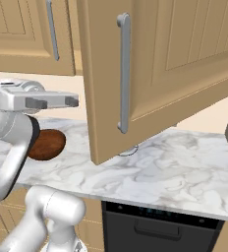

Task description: Open the cabinet. Pick the orange and apple from the cabinet and place them into the bowl. Then close the cabinet.

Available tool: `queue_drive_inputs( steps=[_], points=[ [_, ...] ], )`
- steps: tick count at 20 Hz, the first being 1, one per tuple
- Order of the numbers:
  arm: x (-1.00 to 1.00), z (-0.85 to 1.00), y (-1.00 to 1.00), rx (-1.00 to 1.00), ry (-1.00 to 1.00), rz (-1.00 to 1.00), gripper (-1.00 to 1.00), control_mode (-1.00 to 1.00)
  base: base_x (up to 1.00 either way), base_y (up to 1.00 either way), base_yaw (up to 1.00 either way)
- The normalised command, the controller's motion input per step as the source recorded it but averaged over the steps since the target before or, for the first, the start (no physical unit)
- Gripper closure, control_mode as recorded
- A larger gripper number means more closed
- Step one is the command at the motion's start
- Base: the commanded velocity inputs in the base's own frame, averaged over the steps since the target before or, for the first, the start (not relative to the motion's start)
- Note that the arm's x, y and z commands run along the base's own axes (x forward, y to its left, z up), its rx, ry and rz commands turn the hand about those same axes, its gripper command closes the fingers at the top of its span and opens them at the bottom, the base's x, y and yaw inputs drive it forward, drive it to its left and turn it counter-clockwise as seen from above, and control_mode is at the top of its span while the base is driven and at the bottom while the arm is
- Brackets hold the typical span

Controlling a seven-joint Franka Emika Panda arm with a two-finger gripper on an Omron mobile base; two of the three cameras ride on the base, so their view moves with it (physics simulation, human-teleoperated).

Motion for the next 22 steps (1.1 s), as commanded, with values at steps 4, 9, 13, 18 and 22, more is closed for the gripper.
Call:
queue_drive_inputs(
  steps=[4,9,13,18,22],
  points=[
    [-0.29,0.0,0.46,0.0,0.17,0.28,-1.0,-1.0,0.0,0.0,0.0],
    [0.0,0.0,0.69,0.04,0.05,0.29,-1.0,-1.0,0.0,0.0,0.0],
    [0.05,0.0,0.53,0.11,0.03,0.3,-1.0,-1.0,0.0,0.0,0.0],
    [0.3,0.0,0.48,0.17,0.07,0.28,-1.0,-1.0,0.0,0.0,0.0],
    [0.49,0.16,0.38,0.19,0.08,0.23,-1.0,-1.0,0.0,0.0,0.0]
  ],
)
